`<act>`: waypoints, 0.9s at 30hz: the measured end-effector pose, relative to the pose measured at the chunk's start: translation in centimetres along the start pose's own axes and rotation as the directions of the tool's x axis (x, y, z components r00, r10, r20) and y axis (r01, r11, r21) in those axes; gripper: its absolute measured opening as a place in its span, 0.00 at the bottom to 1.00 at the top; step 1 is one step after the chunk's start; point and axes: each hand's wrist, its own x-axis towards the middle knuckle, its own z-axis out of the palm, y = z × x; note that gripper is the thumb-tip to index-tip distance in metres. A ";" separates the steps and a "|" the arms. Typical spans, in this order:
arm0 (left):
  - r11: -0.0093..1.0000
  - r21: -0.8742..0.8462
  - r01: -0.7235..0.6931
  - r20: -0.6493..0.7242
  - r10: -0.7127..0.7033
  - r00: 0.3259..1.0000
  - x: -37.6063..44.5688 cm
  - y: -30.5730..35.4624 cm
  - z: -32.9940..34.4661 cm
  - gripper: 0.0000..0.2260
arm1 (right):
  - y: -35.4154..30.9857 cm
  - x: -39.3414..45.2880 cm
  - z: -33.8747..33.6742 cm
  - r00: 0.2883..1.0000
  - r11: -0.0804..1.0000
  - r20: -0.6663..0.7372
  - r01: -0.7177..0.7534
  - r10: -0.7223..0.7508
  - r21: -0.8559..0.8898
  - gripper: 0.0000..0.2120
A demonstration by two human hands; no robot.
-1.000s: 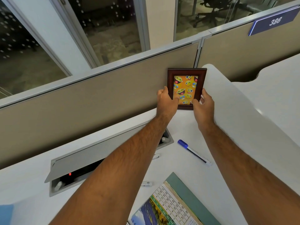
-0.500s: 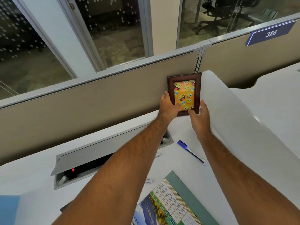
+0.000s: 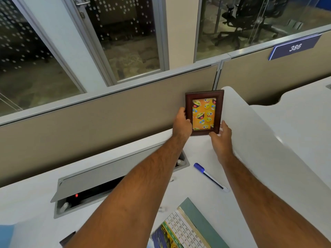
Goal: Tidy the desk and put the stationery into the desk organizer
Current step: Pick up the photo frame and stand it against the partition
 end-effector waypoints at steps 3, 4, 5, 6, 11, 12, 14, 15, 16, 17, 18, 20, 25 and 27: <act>0.998 0.031 -0.049 -0.015 0.050 0.999 0.4 0.3 -0.3 0.17 | -0.6 0.1 0.6 0.997 0.997 -0.011 0.074 -0.074 0.019 0.31; 0.997 0.040 -0.059 -0.016 0.060 0.998 0.6 0.4 -0.2 0.17 | -0.6 0.1 0.7 0.996 0.997 -0.019 0.083 -0.082 0.011 0.30; 0.997 0.046 -0.065 -0.021 0.066 0.998 0.7 0.4 -0.2 0.17 | -0.7 0.0 0.8 0.997 0.997 -0.023 0.076 -0.076 0.011 0.30; 0.996 0.049 -0.073 -0.028 0.075 0.997 0.9 0.4 -0.2 0.16 | -0.7 0.0 0.9 0.997 0.998 -0.028 0.067 -0.066 0.011 0.30; 1.000 -0.024 -0.017 -0.082 0.015 0.997 2.2 0.1 0.0 0.14 | -0.5 -0.1 1.5 0.996 0.996 -0.034 0.082 -0.082 0.018 0.32; 0.999 -0.032 -0.003 -0.087 0.000 0.996 2.4 -0.1 0.2 0.13 | -0.4 -0.1 1.6 0.996 0.997 -0.038 0.079 -0.078 0.024 0.32; 0.999 -0.036 0.010 -0.094 -0.013 0.995 2.7 -0.3 0.5 0.10 | -0.3 -0.1 1.7 0.996 0.997 -0.047 0.072 -0.071 0.032 0.33; 0.999 -0.041 0.014 -0.091 -0.018 0.996 2.8 -0.4 0.6 0.08 | -0.2 -0.1 1.8 0.996 0.997 -0.053 0.073 -0.072 0.030 0.33; 0.999 -0.045 0.015 -0.084 -0.019 0.996 2.9 -0.5 0.7 0.06 | -0.2 0.0 1.9 0.995 0.997 -0.061 0.075 -0.073 0.027 0.33; 0.999 -0.050 0.013 -0.075 -0.017 0.997 2.9 -0.5 0.6 0.05 | -0.3 0.0 1.9 0.995 0.997 -0.066 0.079 -0.077 0.026 0.33; 0.999 -0.052 0.014 -0.064 -0.017 0.998 3.0 -0.5 0.6 0.05 | -0.3 0.0 2.0 0.995 0.997 -0.070 0.077 -0.075 0.025 0.33; 0.998 -0.062 0.015 -0.037 -0.018 0.999 3.0 -0.4 0.6 0.06 | -0.3 0.0 2.2 0.994 0.997 -0.080 0.075 -0.072 0.028 0.33; 0.997 -0.077 0.021 0.016 -0.020 1.000 2.5 -0.2 0.5 0.10 | -0.3 -0.2 2.2 0.994 0.997 -0.080 0.073 -0.072 0.012 0.34; 0.997 -0.073 0.015 0.016 -0.014 1.000 2.2 -0.2 0.7 0.13 | -0.4 -0.2 2.3 0.994 0.998 -0.078 0.070 -0.070 -0.001 0.34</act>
